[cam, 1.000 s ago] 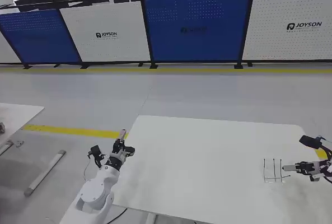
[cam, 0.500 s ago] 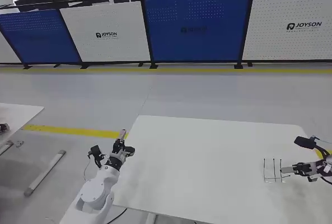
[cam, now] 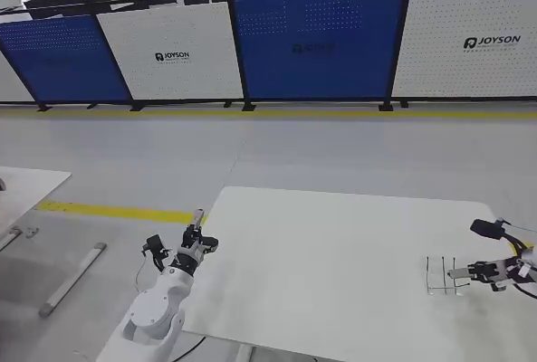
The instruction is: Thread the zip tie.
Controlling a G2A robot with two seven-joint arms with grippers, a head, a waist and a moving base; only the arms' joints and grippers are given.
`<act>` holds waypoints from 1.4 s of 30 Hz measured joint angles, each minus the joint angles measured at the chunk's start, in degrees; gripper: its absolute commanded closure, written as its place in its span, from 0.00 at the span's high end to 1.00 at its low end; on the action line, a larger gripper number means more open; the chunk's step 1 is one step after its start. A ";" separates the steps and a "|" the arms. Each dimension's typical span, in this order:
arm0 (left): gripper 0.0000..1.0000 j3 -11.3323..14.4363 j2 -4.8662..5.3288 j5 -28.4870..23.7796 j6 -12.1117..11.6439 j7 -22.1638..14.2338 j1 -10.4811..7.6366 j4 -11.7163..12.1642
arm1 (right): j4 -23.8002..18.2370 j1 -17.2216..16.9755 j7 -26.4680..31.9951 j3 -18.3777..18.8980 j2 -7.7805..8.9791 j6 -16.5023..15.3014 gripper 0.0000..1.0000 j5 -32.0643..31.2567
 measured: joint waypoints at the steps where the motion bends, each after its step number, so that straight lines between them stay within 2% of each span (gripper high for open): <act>1: 1.00 0.00 0.00 0.00 0.00 0.00 0.00 0.00 | 0.08 -0.22 0.40 0.36 0.15 -0.52 1.00 0.74; 2: 1.00 0.00 0.00 0.00 0.00 0.00 0.00 0.00 | 0.19 -0.34 0.74 0.63 0.25 -0.70 1.00 1.19; 3: 1.00 0.00 0.00 0.00 0.00 0.00 0.00 0.00 | 0.25 -0.40 0.97 0.84 0.32 -0.70 0.73 1.49; 5: 1.00 0.00 0.00 0.00 0.00 0.00 0.00 0.00 | 0.31 -0.45 1.39 1.08 0.42 -0.16 0.64 1.63; 6: 1.00 0.00 0.00 0.00 0.00 0.00 0.00 0.00 | 0.32 -0.47 1.48 1.10 0.44 0.42 0.52 1.54; 9: 1.00 0.00 0.00 0.00 0.00 0.00 0.00 0.00 | 0.45 -0.55 1.47 0.83 0.41 1.94 0.46 1.32; 15: 1.00 0.00 0.00 0.00 0.00 0.00 0.00 0.00 | 2.27 0.06 1.46 -0.29 0.14 3.45 0.41 1.91; 18: 1.00 0.00 0.00 0.00 0.00 0.00 0.00 0.00 | 3.96 0.71 1.46 -0.70 -0.03 4.04 0.43 2.05; 19: 1.00 0.00 0.00 0.00 0.00 0.00 0.00 0.00 | 4.51 0.98 1.46 -0.85 -0.12 4.26 0.38 1.84; 22: 1.00 0.00 0.00 0.00 0.00 0.00 0.00 0.00 | 5.86 1.47 1.31 -1.06 -0.35 4.39 0.35 1.57; 27: 1.00 0.00 0.00 0.00 0.00 0.00 0.00 0.00 | 7.42 1.91 1.46 -1.17 -0.61 3.60 0.24 1.91; 32: 1.00 0.00 0.00 0.00 0.00 0.00 0.00 0.00 | 8.10 2.63 1.46 -2.06 -1.10 3.99 0.28 1.54; 35: 1.00 0.00 0.00 0.00 0.00 0.00 0.00 0.00 | 8.91 3.26 1.46 -2.69 -1.51 4.21 0.27 1.57; 39: 1.00 0.00 0.00 0.00 0.00 0.00 0.00 0.00 | 10.26 4.23 1.46 -3.75 -2.17 4.03 0.18 1.74; 42: 1.00 0.00 0.00 0.00 0.00 0.00 0.00 0.00 | 11.23 4.88 1.46 -4.41 -2.58 3.90 0.20 1.85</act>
